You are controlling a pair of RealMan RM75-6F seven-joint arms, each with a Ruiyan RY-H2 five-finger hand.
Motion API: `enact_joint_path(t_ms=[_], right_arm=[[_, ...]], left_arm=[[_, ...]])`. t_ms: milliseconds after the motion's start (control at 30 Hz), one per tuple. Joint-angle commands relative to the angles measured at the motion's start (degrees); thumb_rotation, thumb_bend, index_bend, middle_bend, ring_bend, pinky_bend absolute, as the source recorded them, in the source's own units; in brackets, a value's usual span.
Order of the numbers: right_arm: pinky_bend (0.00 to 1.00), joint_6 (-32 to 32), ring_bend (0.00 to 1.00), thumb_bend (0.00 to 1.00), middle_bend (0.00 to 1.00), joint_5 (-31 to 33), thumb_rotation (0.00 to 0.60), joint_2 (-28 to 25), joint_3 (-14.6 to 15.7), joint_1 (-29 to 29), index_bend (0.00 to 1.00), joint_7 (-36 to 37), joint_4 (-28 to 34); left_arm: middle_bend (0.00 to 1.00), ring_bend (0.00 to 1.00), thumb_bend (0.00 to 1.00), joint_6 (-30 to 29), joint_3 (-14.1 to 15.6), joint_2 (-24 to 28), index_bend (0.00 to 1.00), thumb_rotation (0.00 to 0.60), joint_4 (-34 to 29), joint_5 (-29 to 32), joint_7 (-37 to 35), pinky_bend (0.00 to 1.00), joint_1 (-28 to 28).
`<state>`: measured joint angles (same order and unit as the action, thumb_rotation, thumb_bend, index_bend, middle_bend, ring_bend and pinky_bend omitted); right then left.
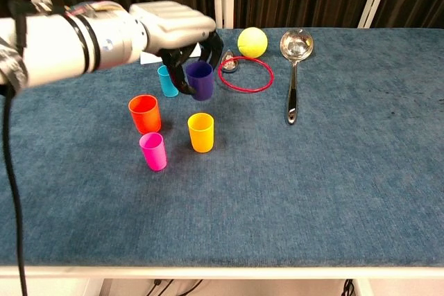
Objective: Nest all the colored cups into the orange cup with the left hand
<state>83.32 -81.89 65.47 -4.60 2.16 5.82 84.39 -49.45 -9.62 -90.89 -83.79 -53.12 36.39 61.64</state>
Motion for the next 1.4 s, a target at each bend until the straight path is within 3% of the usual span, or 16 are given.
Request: enact_joint_path(t_ms=[33, 300, 467, 933, 1067, 1233, 1400], right_arm=[[0.0, -0.01, 0.0, 0.3, 0.0, 0.05, 0.6, -0.11, -0.08, 0.0, 0.0, 0.0, 0.12], [0.0, -0.37, 0.0, 0.3, 0.0, -0.75, 0.6, 0.28, 0.41, 0.31, 0.0, -1.1, 0.66], [0.0, -0.41, 0.0, 0.3, 0.0, -0.86, 0.6, 0.45, 0.63, 0.3, 0.0, -1.85, 1.03], [0.0, -0.75, 0.0, 0.3, 0.0, -0.47, 0.6, 0.5, 0.67, 0.32, 0.0, -2.04, 1.05], [0.0, -0.93, 0.0, 0.3, 0.0, -0.22, 0.6, 0.53, 0.6, 0.34, 0.0, -1.76, 0.75], [0.0, -1.03, 0.0, 0.3, 0.0, -0.28, 0.6, 0.6, 0.64, 0.38, 0.0, -1.63, 0.58], [0.0, -1.0, 0.0, 0.3, 0.0, -0.28, 0.6, 0.58, 0.61, 0.4, 0.0, -1.63, 0.6]], left_arm=[[0.51, 0.57, 0.26, -4.05, -0.41, 6.99, 0.5, 0.6, -9.57, 4.43, 4.34, 0.16, -1.38], [0.51, 0.57, 0.26, -8.35, 4.01, 12.15, 0.5, 0.6, -17.3, 10.87, 11.4, 0.16, -2.73], [0.51, 0.57, 0.27, -8.66, 4.84, 12.97, 0.5, 0.6, -19.89, 13.47, 11.82, 0.16, -2.87], [0.49, 0.56, 0.27, -7.16, 5.66, 10.71, 0.48, 0.6, -17.61, 14.65, 9.63, 0.16, -2.31], [0.47, 0.52, 0.26, -6.76, 5.93, 10.43, 0.42, 0.6, -16.91, 15.18, 9.41, 0.16, -2.06], [0.4, 0.46, 0.23, -6.18, 6.03, 10.78, 0.28, 0.6, -17.45, 17.06, 9.35, 0.18, -1.49], [0.35, 0.43, 0.22, -7.09, 6.27, 11.21, 0.27, 0.6, -18.25, 16.15, 9.47, 0.17, -1.27]])
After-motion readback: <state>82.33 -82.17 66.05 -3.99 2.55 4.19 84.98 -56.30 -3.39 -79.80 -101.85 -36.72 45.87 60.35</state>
